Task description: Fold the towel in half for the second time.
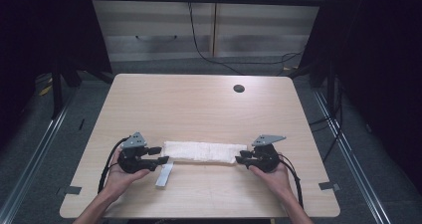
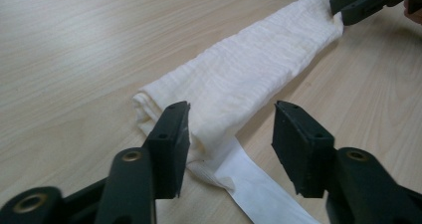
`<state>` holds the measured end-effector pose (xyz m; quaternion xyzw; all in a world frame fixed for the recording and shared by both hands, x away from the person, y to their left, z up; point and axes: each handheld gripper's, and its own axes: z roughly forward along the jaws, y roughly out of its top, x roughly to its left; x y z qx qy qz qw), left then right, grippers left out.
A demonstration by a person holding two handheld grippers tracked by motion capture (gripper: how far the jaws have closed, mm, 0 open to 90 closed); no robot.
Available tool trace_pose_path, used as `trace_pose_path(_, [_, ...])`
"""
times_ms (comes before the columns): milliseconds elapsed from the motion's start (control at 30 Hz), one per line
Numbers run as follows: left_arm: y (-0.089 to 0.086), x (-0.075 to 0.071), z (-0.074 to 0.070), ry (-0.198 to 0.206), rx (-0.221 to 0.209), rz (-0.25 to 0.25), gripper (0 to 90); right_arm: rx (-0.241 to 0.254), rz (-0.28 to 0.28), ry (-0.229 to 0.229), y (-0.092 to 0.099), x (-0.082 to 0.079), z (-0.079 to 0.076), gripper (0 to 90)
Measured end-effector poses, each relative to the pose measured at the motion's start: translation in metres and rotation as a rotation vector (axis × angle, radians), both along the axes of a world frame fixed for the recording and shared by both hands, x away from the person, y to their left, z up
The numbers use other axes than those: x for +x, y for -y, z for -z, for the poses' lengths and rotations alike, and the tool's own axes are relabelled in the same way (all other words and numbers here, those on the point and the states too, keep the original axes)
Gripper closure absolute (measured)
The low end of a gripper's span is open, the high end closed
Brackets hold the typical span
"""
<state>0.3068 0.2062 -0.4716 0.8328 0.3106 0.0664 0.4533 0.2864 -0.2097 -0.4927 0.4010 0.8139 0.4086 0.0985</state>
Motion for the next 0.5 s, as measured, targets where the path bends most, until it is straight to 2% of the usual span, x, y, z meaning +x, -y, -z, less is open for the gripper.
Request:
trace_pose_path(133, [-0.002,-0.006,-0.004,-0.003,-0.001,-0.018,40.9,0.045,0.024,0.037,0.005,-0.009,-0.012,64.0])
trace_pose_path(267, [-0.008,-0.016,-0.004,-0.009,0.017,-0.021,35.5,0.053,0.047,0.050,0.011,-0.020,-0.019,61.2])
trace_pose_path(400, [-0.019,-0.025,-0.005,-0.001,0.008,-0.028,32.4,0.058,0.065,0.064,0.016,-0.035,-0.024,56.1])
trace_pose_path(500, [-0.031,-0.028,-0.006,-0.001,0.004,-0.057,29.4,0.067,0.075,0.071,0.022,-0.046,-0.028,53.4])
